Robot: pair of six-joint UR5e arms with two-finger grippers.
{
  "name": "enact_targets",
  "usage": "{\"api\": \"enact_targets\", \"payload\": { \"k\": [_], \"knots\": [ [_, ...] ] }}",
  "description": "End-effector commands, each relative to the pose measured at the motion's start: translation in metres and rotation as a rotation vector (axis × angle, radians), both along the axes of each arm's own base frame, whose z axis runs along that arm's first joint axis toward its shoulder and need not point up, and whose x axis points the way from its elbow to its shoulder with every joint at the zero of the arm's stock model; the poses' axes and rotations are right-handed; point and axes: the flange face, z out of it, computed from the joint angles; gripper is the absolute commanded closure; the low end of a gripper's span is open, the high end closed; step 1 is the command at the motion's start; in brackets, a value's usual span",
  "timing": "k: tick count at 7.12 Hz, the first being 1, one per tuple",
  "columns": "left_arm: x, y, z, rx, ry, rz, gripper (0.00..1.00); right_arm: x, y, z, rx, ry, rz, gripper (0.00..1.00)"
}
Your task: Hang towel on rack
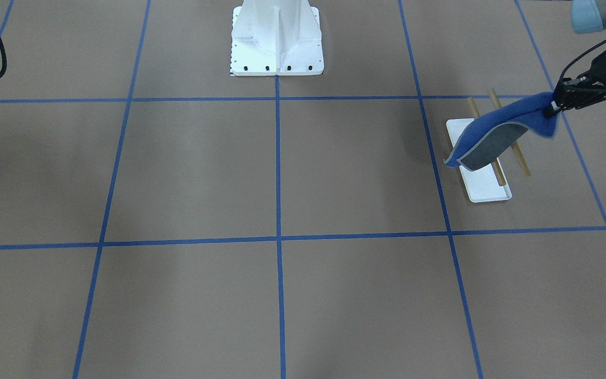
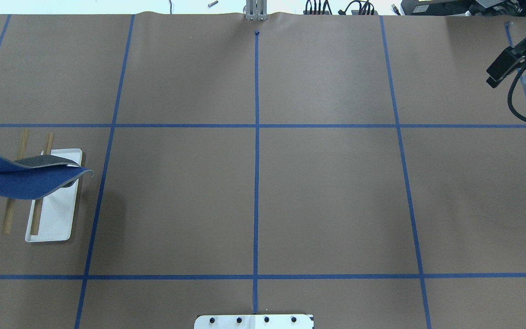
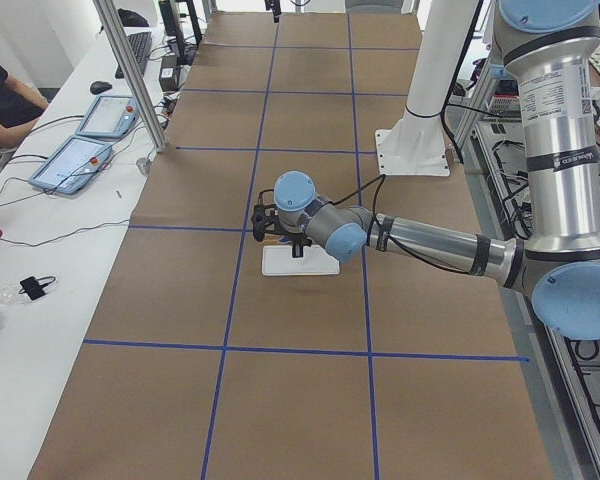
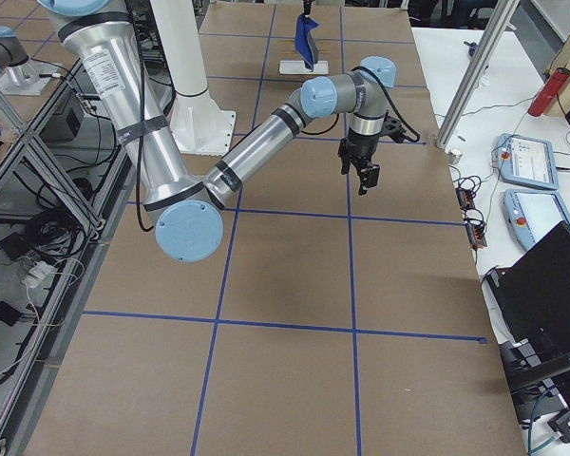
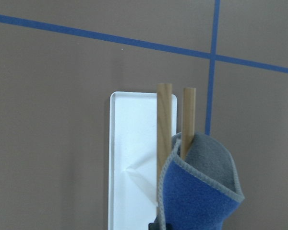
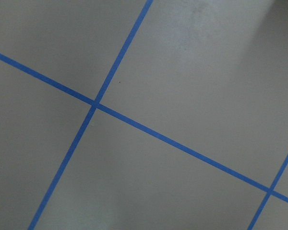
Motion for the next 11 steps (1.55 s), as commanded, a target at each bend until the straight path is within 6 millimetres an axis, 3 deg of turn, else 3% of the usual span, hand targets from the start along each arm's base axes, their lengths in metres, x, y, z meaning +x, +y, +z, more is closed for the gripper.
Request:
{"api": "enact_targets", "payload": {
  "k": [1, 2, 3, 6, 8, 9, 10, 11],
  "knots": [
    [-0.003, -0.002, 0.025, 0.024, -0.024, 0.028, 1.00, 0.001, 0.001, 0.002, -0.003, 0.001, 0.000, 0.00],
    [-0.003, -0.001, 0.029, 0.013, -0.026, 0.029, 0.89, 0.001, 0.000, 0.003, -0.005, 0.001, 0.000, 0.00],
    [-0.004, -0.002, 0.036, 0.008, -0.030, 0.028, 0.03, 0.004, 0.000, 0.002, -0.005, -0.001, 0.004, 0.00],
    [-0.023, -0.008, 0.044, -0.005, -0.034, -0.020, 0.02, 0.009, 0.004, 0.018, -0.016, 0.006, -0.011, 0.00],
    [-0.058, -0.016, 0.069, -0.029, -0.094, -0.120, 0.02, 0.032, 0.000, 0.046, -0.034, 0.015, -0.027, 0.00],
    [-0.068, -0.027, 0.076, -0.009, -0.137, -0.149, 0.02, 0.052, 0.009, 0.075, -0.078, 0.026, -0.009, 0.00],
    [-0.076, -0.042, 0.087, 0.008, -0.147, -0.142, 0.02, 0.087, 0.023, 0.122, -0.124, 0.045, 0.000, 0.00],
    [-0.076, -0.056, 0.098, 0.005, -0.157, -0.130, 0.02, 0.148, 0.020, 0.187, -0.202, 0.046, 0.027, 0.00]
  ]
}}
